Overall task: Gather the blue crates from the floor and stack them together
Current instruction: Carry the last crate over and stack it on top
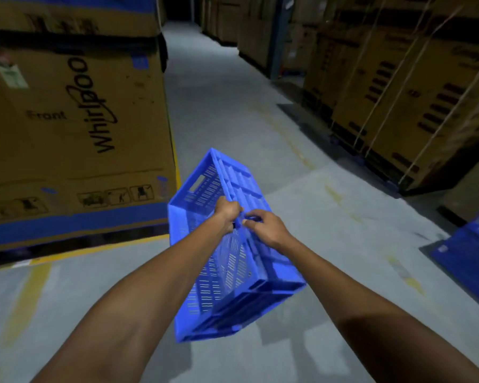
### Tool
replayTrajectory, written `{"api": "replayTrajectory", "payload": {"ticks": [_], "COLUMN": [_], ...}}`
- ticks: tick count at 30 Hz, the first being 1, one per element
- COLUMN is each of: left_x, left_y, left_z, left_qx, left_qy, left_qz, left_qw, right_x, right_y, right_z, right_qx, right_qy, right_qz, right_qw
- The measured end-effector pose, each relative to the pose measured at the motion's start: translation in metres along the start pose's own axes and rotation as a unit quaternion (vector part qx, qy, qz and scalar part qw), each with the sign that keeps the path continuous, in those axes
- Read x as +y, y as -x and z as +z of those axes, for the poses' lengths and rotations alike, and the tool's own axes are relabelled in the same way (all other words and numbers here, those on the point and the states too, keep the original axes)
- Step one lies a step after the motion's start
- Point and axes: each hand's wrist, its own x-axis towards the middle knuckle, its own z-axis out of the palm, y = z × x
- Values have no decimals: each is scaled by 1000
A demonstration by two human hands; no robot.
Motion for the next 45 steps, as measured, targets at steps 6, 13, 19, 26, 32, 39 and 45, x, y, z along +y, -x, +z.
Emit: {"api": "replayTrajectory", "payload": {"ticks": [6,13,19,26,32,39,45], "left_x": [18,68,90,99,109,124,139], "left_y": [3,-13,-7,-3,-8,-30,-82], "left_z": [46,131,249,390,472,553,634], "left_qx": [-78,-117,-179,-278,-295,-279,-261], "left_qy": [-129,-431,-620,-646,-633,-628,-628], "left_qz": [53,191,283,350,397,440,456], "left_qw": [987,874,709,618,596,578,574], "right_x": [26,90,165,250,305,338,390], "right_y": [-10,-15,-15,-13,-5,-17,-44], "right_z": [-70,-162,-238,-356,-440,-503,-569], "right_qx": [36,27,72,77,189,200,172], "right_qy": [192,426,460,344,304,387,267], "right_qz": [-82,-12,17,80,111,189,209], "right_qw": [977,904,885,932,927,880,925]}}
